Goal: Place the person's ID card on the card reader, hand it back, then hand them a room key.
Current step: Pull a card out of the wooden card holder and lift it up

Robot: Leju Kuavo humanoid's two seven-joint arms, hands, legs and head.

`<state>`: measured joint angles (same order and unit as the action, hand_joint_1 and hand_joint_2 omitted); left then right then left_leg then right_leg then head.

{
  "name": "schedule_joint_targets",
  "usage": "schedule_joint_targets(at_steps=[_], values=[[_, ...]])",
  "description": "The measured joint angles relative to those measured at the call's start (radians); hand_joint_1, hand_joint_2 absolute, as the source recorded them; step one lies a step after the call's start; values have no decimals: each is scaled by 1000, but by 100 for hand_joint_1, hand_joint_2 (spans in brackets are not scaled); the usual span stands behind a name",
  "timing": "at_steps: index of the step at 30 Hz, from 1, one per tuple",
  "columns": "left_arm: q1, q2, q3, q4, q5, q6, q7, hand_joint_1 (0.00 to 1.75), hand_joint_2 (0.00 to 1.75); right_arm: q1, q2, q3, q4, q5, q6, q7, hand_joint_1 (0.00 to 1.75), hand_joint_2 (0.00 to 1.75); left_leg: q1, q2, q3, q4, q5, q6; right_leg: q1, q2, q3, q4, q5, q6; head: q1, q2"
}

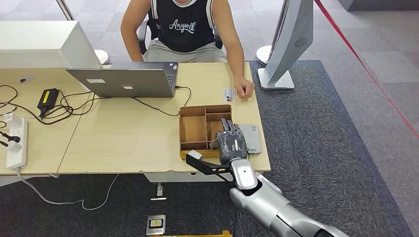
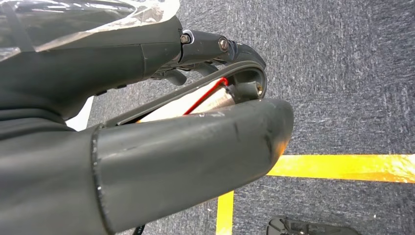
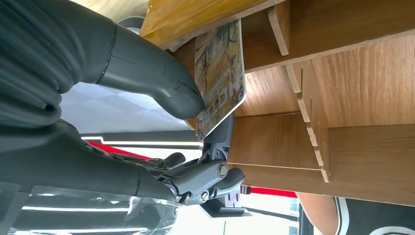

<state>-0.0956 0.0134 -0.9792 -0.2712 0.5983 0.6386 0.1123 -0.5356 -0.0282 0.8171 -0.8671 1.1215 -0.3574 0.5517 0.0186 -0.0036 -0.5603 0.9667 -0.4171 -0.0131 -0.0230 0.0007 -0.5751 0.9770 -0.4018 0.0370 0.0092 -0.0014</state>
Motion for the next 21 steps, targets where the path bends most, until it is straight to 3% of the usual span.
schedule_joint_targets(at_steps=[21], values=[[0,0,-6,-7,-3,1,0,0,0,0,-1,-6,0,-3,4,7,175,175,0,0,0,0,0,0,0,0,0,0,0,0,0,0]])
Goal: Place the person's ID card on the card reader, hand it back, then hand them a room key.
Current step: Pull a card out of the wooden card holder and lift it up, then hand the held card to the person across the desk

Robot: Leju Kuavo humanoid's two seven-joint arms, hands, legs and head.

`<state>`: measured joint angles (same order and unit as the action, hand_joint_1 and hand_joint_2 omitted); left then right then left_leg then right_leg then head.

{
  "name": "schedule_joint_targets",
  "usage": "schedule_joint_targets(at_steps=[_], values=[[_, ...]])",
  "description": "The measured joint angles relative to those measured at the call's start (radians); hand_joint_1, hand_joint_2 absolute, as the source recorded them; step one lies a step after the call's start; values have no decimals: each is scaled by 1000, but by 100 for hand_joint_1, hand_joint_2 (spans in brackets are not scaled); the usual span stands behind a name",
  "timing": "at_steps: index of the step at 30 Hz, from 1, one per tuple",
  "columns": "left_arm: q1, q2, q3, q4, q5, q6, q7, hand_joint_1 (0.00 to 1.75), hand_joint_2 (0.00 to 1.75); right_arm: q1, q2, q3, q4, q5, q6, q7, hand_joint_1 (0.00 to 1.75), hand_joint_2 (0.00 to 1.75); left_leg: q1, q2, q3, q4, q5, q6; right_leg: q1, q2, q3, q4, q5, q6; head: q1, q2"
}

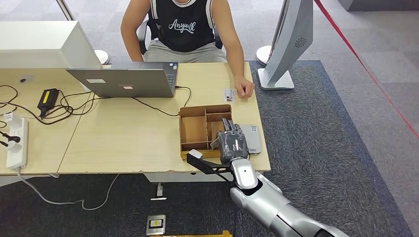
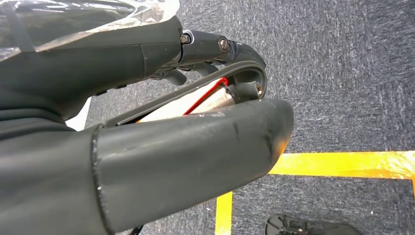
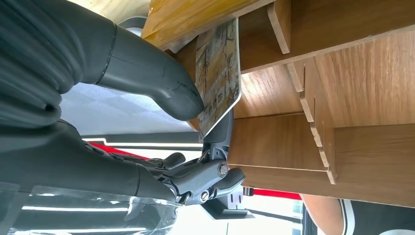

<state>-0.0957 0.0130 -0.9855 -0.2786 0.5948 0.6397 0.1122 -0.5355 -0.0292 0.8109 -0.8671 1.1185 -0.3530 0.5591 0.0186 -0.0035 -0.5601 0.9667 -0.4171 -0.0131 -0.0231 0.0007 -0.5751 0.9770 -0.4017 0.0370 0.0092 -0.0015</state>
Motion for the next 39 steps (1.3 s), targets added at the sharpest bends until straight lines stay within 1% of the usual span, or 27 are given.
schedule_joint_targets(at_steps=[5,8,12,17,21,26,31,39], values=[[-1,0,-1,-1,-1,0,0,0,0,0,-2,-1,-1,5,-11,8,175,175,0,0,0,0,0,0,0,0,0,0,0,0,0,0],[-3,-1,-4,-1,-2,0,0,0,0,-2,-6,-3,-5,17,-34,16,175,175,0,0,0,0,0,0,0,0,0,0,0,0,0,0],[-6,-1,-12,-2,-3,-2,1,0,0,-20,-23,-14,-51,53,-54,45,175,175,0,0,0,0,0,0,0,0,0,0,0,0,0,0],[-12,-1,-19,-5,0,-2,1,0,0,-73,-62,-41,-165,78,-8,73,175,175,0,0,0,0,0,0,0,0,0,0,1,0,0,0],[-13,-1,-24,-9,6,-2,1,0,0,-119,-92,-62,-253,88,18,80,175,175,0,1,0,1,0,0,0,0,0,0,1,0,0,0],[-13,-2,-25,-10,10,0,2,0,0,-152,-115,-73,-326,98,45,80,175,175,0,1,0,0,0,0,0,0,0,0,1,0,0,0],[-15,-5,-25,-10,10,-1,2,0,0,-159,-124,-74,-357,81,54,77,175,175,0,0,0,0,0,0,0,0,0,0,1,0,0,0],[-24,-5,-25,-10,6,-3,6,0,0,-188,-121,-66,-359,67,70,70,175,175,0,0,0,0,0,0,0,0,0,0,1,0,0,0]])
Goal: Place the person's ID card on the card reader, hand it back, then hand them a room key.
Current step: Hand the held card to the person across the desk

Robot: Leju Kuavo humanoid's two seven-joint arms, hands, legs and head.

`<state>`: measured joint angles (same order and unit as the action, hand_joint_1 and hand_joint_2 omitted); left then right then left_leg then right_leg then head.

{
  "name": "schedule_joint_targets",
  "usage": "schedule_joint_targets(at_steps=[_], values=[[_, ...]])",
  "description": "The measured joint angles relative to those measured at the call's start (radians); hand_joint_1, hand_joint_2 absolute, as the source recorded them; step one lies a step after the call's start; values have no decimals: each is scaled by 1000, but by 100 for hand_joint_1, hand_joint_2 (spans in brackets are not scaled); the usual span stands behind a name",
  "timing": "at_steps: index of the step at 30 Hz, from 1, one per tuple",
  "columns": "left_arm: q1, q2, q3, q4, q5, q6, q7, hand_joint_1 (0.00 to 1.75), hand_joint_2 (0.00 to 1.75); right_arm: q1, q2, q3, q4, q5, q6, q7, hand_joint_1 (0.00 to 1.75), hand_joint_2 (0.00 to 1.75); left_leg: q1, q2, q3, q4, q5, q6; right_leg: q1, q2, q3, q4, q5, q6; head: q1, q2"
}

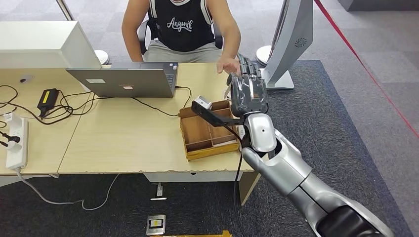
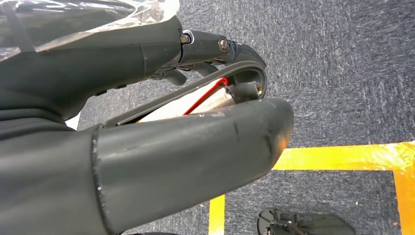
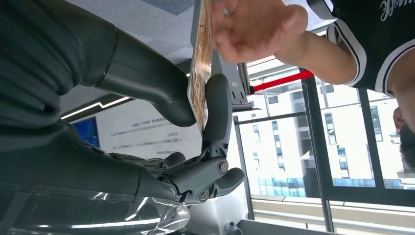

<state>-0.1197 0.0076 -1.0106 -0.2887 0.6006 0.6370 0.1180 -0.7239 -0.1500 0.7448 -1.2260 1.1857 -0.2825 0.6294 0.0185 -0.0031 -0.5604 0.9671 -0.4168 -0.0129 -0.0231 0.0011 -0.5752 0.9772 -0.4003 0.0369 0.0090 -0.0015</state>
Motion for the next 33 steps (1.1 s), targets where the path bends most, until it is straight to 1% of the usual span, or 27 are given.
schedule_joint_targets(at_steps=[3,7,13,18,23,28,33], values=[[-3,0,-4,0,-7,-4,5,0,0,-15,3,6,5,-12,28,-9,175,175,0,0,0,0,0,0,0,0,0,0,0,0,0,0],[-11,0,-16,-1,-23,-15,18,0,0,-66,19,22,42,-49,95,-30,175,175,0,0,-1,0,0,0,0,0,-1,0,0,0,0,0],[-25,0,-29,-7,-38,-27,29,0,0,-168,67,52,177,-159,132,-85,175,175,0,0,-1,0,0,0,0,0,-1,0,0,0,0,0],[-32,1,-42,-7,-48,-41,39,0,0,-239,111,72,310,-220,106,-93,175,175,0,0,-1,0,0,0,0,0,-1,0,0,0,0,0],[-33,5,-45,-7,-51,-50,40,0,0,-291,145,90,430,-244,63,-72,175,175,0,0,-1,0,0,0,0,0,-1,0,0,0,0,0],[-31,9,-49,-7,-51,-51,40,0,0,-315,163,107,521,-259,39,-60,175,175,0,0,-1,0,0,0,0,0,-1,0,0,0,0,0],[-27,13,-50,-7,-53,-51,40,0,0,-317,166,121,582,-267,20,-55,175,175,0,0,-1,0,0,0,0,0,-1,0,0,0,0,0]])
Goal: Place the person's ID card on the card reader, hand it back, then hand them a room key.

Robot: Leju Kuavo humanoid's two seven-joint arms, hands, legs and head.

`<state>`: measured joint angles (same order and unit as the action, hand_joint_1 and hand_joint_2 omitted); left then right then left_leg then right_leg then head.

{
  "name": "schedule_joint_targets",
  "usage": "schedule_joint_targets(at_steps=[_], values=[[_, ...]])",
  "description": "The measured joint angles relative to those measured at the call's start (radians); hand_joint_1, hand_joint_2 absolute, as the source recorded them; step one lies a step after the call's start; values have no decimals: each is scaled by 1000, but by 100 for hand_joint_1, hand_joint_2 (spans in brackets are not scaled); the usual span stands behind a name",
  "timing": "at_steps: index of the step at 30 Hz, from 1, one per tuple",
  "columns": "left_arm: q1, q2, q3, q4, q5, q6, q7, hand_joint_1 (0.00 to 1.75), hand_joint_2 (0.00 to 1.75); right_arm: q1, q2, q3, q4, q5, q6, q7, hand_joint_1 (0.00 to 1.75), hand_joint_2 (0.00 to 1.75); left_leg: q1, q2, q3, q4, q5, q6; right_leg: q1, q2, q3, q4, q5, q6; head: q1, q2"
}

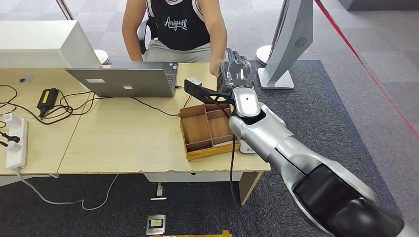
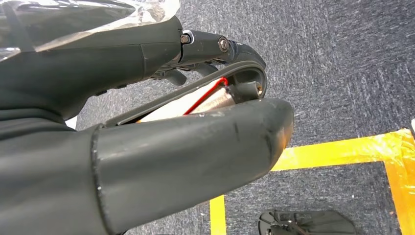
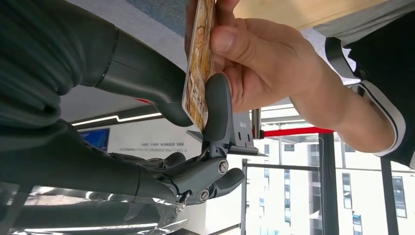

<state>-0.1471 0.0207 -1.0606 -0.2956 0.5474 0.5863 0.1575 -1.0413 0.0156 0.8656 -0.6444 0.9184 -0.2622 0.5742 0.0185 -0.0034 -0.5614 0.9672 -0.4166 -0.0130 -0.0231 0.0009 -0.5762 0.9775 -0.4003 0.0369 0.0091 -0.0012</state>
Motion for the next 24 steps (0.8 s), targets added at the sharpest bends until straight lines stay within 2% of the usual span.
schedule_joint_targets(at_steps=[2,3,6,7,19,23,24], values=[[0,0,-3,0,-1,0,0,0,0,-2,0,5,25,0,-7,2,171,175,0,0,0,0,0,0,0,0,0,0,0,0,0,0],[0,0,-5,0,-2,0,0,0,0,-2,0,9,38,-1,-10,4,147,175,0,0,0,0,0,0,0,0,0,0,0,0,0,0],[1,1,-13,0,-2,0,2,0,0,-4,-1,17,66,-3,-14,8,19,175,0,0,0,0,0,0,0,0,0,0,0,0,0,0],[1,1,-14,0,-2,-1,3,0,0,-4,-2,20,72,-7,-15,8,0,175,0,0,0,0,0,0,0,0,0,0,0,0,0,0],[3,4,-16,0,1,0,0,0,0,-4,-4,33,122,-41,-55,9,0,175,0,0,0,0,0,0,0,0,0,0,0,0,0,0],[3,4,-16,0,0,0,0,0,0,-4,-5,37,129,-41,-57,9,0,0,0,0,0,0,0,0,0,0,0,0,0,0,0,0],[3,4,-16,0,0,0,0,0,0,-4,-5,37,129,-42,-57,9,0,0,0,0,0,0,0,0,0,0,0,0,0,0,0,0]])
